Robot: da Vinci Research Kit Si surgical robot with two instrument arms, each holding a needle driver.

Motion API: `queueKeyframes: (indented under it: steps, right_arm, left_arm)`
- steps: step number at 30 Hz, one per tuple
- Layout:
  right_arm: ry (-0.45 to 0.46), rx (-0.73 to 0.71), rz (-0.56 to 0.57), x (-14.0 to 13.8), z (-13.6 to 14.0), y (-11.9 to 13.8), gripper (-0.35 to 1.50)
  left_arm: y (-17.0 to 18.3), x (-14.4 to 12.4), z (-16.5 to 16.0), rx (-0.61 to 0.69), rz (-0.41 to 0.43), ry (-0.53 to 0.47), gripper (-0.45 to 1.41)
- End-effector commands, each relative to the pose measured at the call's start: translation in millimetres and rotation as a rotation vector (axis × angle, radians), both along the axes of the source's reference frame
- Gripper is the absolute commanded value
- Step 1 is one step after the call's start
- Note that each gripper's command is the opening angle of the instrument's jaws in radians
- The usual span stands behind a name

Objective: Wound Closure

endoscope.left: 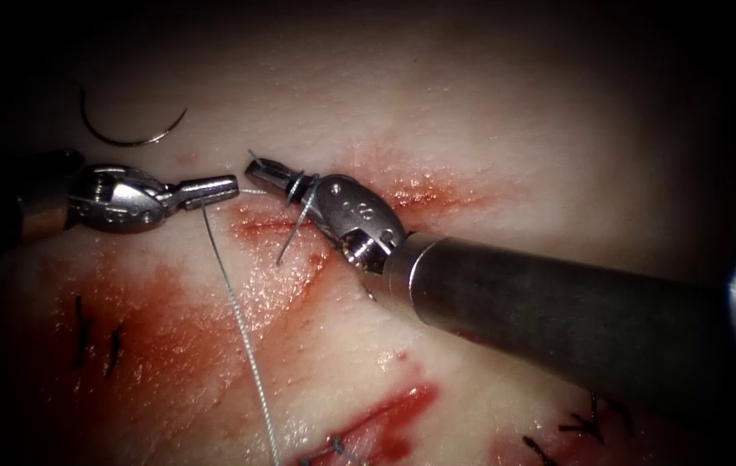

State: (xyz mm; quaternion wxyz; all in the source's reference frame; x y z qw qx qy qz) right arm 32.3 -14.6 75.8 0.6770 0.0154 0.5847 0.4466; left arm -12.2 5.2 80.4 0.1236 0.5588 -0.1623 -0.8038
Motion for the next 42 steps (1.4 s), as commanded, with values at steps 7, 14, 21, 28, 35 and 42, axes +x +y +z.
queueKeyframes:
  steps: [7,14,21,28,35,42]
  right_arm:
    - [0.072,0.147,0.020,1.0,-0.9,-1.4,-0.35]
    - [0.065,0.146,0.001,-0.1,-1.4,-2.6,-0.35]
    - [-0.023,0.042,-0.080,-1.5,-0.4,-5.0,-0.35]
    - [-0.105,-0.096,-0.160,-1.7,-1.0,-6.5,-0.35]
    - [-0.239,-0.226,-0.234,-1.7,-2.5,-8.3,-0.35]
    - [-0.210,-0.231,-0.207,-1.7,-4.0,-8.1,-0.35]
  left_arm:
    - [4.1,0.9,-0.6,0.030,-0.039,0.028,-0.45]
    - [10.3,2.6,-2.4,0.038,-0.076,0.063,-0.45]
    - [14.7,3.1,-2.9,0.031,-0.097,0.076,-0.45]
    - [17.4,3.4,-2.9,0.035,-0.119,0.089,-0.45]
    - [22.2,4.5,-3.3,0.030,-0.173,0.095,-0.45]
    - [25.0,4.9,-3.5,0.006,-0.239,0.086,-0.45]
